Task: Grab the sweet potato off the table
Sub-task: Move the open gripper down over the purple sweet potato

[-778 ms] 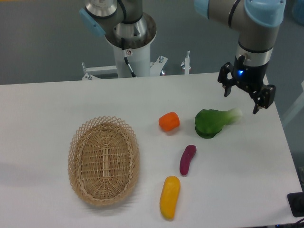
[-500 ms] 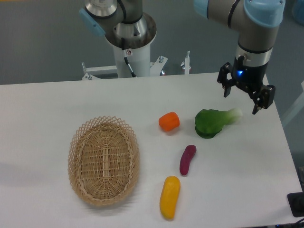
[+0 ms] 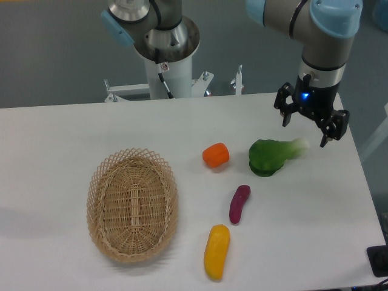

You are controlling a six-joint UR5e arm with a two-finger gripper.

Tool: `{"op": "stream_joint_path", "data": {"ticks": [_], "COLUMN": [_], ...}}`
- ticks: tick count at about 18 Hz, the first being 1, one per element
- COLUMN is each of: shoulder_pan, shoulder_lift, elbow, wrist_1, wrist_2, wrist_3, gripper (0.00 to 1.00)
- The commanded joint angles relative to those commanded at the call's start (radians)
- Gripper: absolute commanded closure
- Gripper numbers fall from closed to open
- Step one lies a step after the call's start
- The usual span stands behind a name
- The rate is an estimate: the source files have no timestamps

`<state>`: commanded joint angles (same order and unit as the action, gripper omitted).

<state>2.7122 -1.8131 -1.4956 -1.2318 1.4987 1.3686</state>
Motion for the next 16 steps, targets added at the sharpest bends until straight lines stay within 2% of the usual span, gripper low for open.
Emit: {"op": "stream_joint_path", "data": {"ticks": [4,6,7,10,12,16], "shoulder_pan": [-0.058,-0.071,-0.074,-0.091,-0.094,-0.114], "shoulder_lift": [-0.035,-0.043,-0.052,-0.080,-0.101,-0.155], "elbow": [-0.018,-0.041,-0.064,-0.171,-0.224,-0.232], "wrist_1": [0.008,0.017,0.043,0.217,0.296,0.310], "wrist_2": [0.006,0.006,0.005,0.003,0.005,0.006], "wrist_3": [-0.166,-0.189,-0.189,-0.183,-0.177,-0.181], "gripper": [0.00,0.00,0.00,0.00,0.00,0.00]}}
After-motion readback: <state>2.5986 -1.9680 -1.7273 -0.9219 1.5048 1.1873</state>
